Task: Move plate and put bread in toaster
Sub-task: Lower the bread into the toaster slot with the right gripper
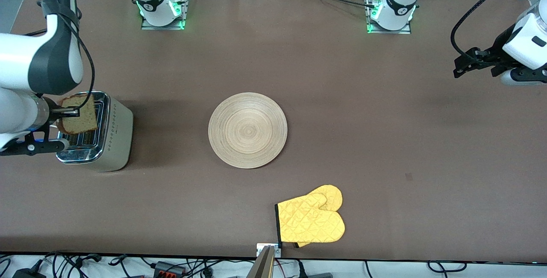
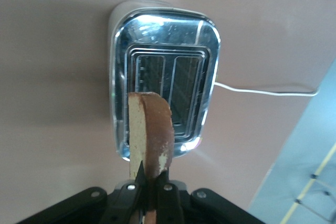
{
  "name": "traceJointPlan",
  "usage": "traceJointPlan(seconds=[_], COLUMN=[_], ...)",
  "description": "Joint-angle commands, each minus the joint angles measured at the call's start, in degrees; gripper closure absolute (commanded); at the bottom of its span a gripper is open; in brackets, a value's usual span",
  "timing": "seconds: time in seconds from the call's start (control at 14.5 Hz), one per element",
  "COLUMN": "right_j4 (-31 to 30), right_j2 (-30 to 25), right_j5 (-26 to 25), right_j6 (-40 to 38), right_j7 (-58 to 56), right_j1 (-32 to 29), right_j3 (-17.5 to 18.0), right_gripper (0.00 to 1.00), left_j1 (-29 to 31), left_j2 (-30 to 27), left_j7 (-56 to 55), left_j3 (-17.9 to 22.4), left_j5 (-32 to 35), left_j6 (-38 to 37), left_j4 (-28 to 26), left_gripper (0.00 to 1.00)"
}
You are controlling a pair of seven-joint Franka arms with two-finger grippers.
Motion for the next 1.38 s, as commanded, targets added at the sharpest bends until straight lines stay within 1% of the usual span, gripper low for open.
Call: traceJointPlan(seconds=[0.0, 0.41, 0.62, 1.17, 1.24, 1.31], right_j4=[2.78, 2.61, 2.52, 2.52, 2.52, 2.52], right_j2=[2.47, 3.53, 4.15, 5.2, 5.29, 5.38], right_j5=[-1.94, -2.47, -5.27, -5.81, -6.16, -7.9], right_j6=[-1.05, 0.36, 0.53, 1.32, 1.58, 1.67], right_j7=[-2.04, -2.04, -5.11, -5.73, -5.82, -6.08], right_j1=[0.16, 0.07, 0.25, 0.25, 0.25, 0.34], right_j3=[0.34, 0.25, 0.25, 0.16, 0.16, 0.25], right_gripper=[1.0, 1.0, 1.0, 1.0, 1.0, 1.0], left_j1=[0.08, -0.1, -0.01, -0.1, -0.1, -0.1], left_j2=[0.86, 0.78, 0.86, 0.77, 0.77, 0.77], left_j7=[0.74, 0.83, 0.83, 0.83, 0.83, 0.83], left_j3=[-0.16, -0.16, -0.25, -0.25, -0.25, -0.25], left_j5=[-0.72, -0.72, -0.72, -0.63, -0.63, -0.63], left_j6=[-1.18, -1.27, -1.18, -1.18, -1.27, -1.18], left_j4=[1.97, 1.97, 1.97, 2.06, 2.06, 2.06], left_gripper=[0.0, 0.0, 0.0, 0.0, 0.0, 0.0])
